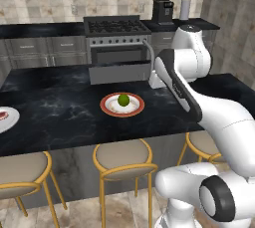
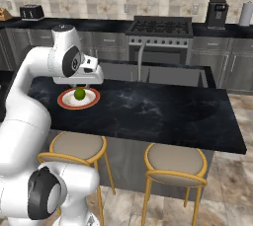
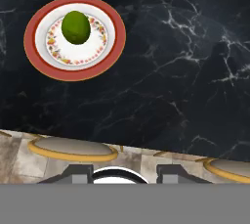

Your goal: Transport the steak and lime to the fridge. Place the steak on the rack containing meat and place the lime on the rack containing the vegetable, ensuring meats and vegetables are on different racks.

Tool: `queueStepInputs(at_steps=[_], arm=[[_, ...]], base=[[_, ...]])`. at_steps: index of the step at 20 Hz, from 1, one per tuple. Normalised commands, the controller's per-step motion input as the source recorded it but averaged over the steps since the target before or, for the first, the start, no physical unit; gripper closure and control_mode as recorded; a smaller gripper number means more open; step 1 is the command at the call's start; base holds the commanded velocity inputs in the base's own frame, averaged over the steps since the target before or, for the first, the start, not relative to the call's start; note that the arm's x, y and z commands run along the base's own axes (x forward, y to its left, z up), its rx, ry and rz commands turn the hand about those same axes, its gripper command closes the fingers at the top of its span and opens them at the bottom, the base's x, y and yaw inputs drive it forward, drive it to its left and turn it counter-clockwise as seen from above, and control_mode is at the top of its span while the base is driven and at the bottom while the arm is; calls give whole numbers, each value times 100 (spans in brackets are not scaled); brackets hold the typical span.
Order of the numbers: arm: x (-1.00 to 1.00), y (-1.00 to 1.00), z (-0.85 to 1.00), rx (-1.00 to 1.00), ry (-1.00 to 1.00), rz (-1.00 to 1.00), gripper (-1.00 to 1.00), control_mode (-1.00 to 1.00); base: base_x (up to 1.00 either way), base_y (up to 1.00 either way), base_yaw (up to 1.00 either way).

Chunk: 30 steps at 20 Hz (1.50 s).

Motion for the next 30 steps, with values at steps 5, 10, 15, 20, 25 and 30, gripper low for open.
queueStepInputs(at_steps=[5,10,15,20,25,30], arm=[[-7,0,-2,1,0,0,-100,-100],[-57,38,-20,5,0,2,-100,-100],[-13,76,-21,0,0,0,-100,-100],[56,66,-1,-1,2,0,-100,-100],[73,13,-1,0,4,0,-100,-100],[65,0,-17,0,10,0,-100,-100]], base=[[0,0,0],[0,0,0],[0,0,0],[0,0,0],[0,0,0],[0,0,0]])
